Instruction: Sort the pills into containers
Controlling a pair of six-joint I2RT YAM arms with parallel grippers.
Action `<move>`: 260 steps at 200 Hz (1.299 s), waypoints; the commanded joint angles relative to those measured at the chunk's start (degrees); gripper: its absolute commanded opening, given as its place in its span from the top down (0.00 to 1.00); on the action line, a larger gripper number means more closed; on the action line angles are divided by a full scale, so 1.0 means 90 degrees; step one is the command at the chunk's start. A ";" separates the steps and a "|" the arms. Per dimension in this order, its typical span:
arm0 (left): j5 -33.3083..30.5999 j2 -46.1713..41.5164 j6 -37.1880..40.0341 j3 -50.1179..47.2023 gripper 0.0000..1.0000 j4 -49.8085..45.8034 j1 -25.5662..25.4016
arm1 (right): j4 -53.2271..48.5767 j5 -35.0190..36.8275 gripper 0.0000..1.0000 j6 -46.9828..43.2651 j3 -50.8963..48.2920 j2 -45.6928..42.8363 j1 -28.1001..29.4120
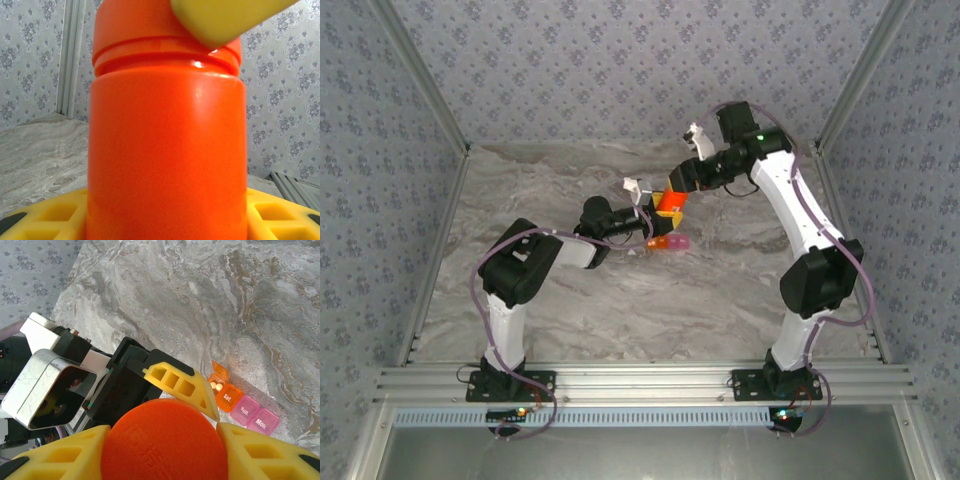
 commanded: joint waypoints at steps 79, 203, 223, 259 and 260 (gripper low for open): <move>0.0040 -0.0050 -0.0023 0.0160 1.00 0.0493 -0.0051 | 0.2110 0.1509 0.52 0.3570 -0.2350 -0.1169 0.0727; 0.0063 -0.0002 -0.0032 0.0199 1.00 0.0493 -0.0056 | 0.0578 0.0743 0.14 0.1674 -0.0650 -0.1092 0.0023; 0.0090 -0.0001 -0.0042 0.0214 1.00 0.0493 -0.0052 | 0.0506 0.0315 0.13 0.0991 -0.0589 -0.0981 -0.0124; 0.0113 -0.0004 -0.0062 0.0212 1.00 0.0493 -0.0049 | 0.0129 0.0006 0.15 -0.0202 -0.0290 -0.0712 -0.0145; 0.0111 -0.0002 -0.0066 0.0211 1.00 0.0493 -0.0048 | 0.0111 0.0000 0.15 -0.0221 -0.0270 -0.0703 -0.0143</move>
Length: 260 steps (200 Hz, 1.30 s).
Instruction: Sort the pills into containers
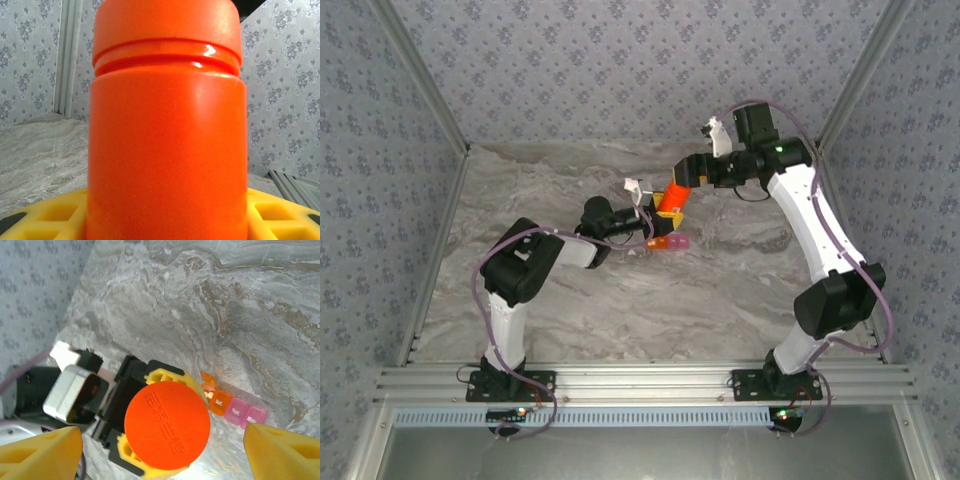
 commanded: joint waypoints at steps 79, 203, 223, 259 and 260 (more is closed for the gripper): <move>0.0069 -0.0125 -0.0066 0.0141 1.00 0.0429 -0.0047 | -0.0789 -0.0496 0.26 -0.1185 0.0649 0.0589 0.0099; 0.0068 -0.0125 -0.0076 0.0151 1.00 0.0430 -0.0056 | -0.0773 -0.0455 0.44 -0.1116 0.0553 0.0676 0.0147; 0.0069 -0.0117 -0.0066 0.0153 1.00 0.0430 -0.0055 | -0.0756 -0.0375 0.47 -0.1062 0.0515 0.0652 0.0172; 0.0065 -0.0115 -0.0058 0.0160 1.00 0.0431 -0.0051 | -0.0631 0.0189 0.54 -0.0441 0.0374 0.0581 0.0340; 0.0066 -0.0115 -0.0057 0.0160 1.00 0.0430 -0.0054 | -0.0624 0.0209 0.54 -0.0412 0.0365 0.0577 0.0346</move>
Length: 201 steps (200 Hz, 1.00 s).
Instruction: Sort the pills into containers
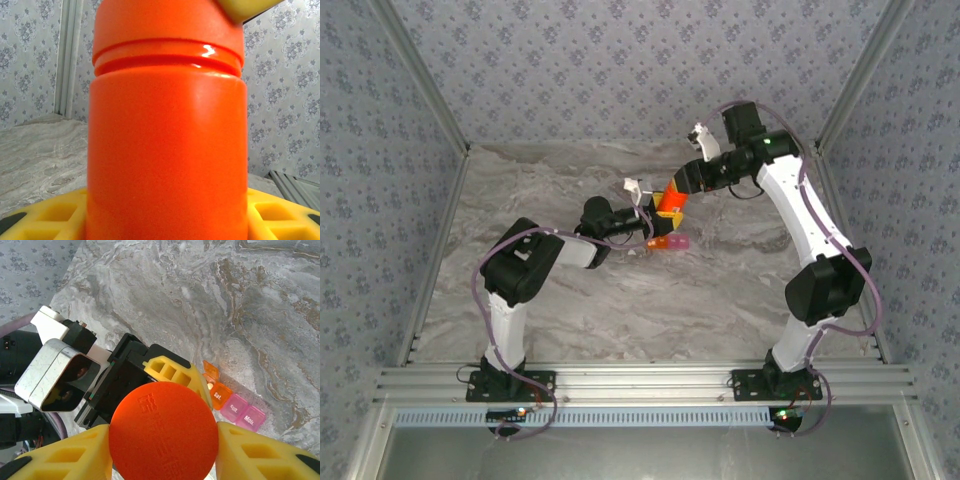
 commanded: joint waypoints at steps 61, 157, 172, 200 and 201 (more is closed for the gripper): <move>0.0034 -0.0118 -0.0043 0.0150 1.00 0.0415 -0.0056 | 0.1136 0.1733 0.58 0.3176 -0.1407 -0.0545 0.0966; 0.0036 -0.0098 -0.0054 0.0165 1.00 0.0415 -0.0061 | 0.1198 0.1442 0.47 0.3201 -0.1161 -0.0712 0.0776; 0.0037 -0.0095 -0.0054 0.0160 1.00 0.0415 -0.0057 | 0.1055 0.1207 0.39 0.3009 -0.0854 -0.0729 0.0561; 0.0038 -0.0071 -0.0071 0.0192 1.00 0.0419 -0.0061 | 0.0651 0.0954 0.23 0.2500 -0.0261 -0.0759 0.0282; 0.0037 -0.0070 -0.0073 0.0196 1.00 0.0417 -0.0061 | 0.0633 0.0944 0.22 0.2470 -0.0240 -0.0746 0.0268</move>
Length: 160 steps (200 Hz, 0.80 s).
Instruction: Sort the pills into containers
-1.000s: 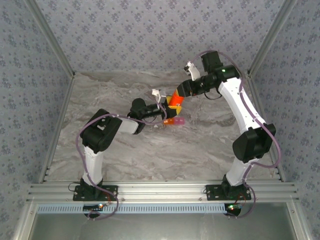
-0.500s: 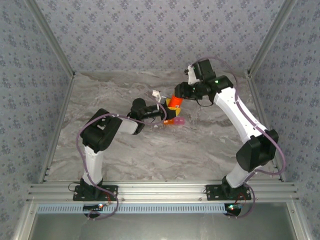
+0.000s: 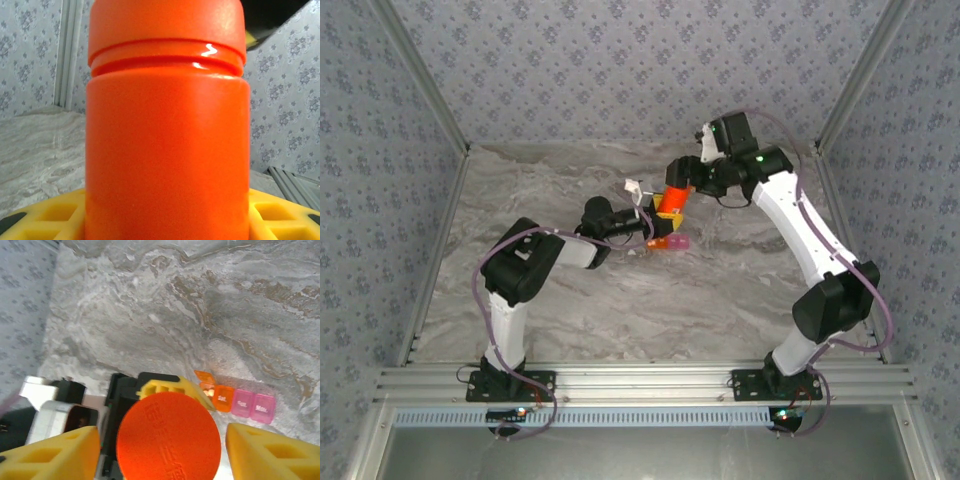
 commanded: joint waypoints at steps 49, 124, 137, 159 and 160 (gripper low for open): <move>0.0003 -0.0077 -0.0108 0.0222 1.00 0.0483 -0.0045 | -0.1141 -0.1528 0.16 -0.2178 0.1110 0.0409 -0.0500; 0.0011 -0.0045 -0.0132 0.0263 1.00 0.0483 -0.0055 | -0.1253 -0.1409 0.21 -0.2740 0.0802 0.0601 -0.0563; 0.0012 -0.0052 -0.0132 0.0263 1.00 0.0483 -0.0049 | -0.1208 -0.1469 0.23 -0.2735 0.0747 0.0613 -0.0555; 0.0012 -0.0054 -0.0132 0.0253 1.00 0.0483 -0.0057 | -0.1153 -0.1517 0.26 -0.2719 0.0663 0.0606 -0.0550; 0.0012 -0.0054 -0.0132 0.0253 1.00 0.0483 -0.0056 | -0.1155 -0.1518 0.27 -0.2718 0.0662 0.0606 -0.0543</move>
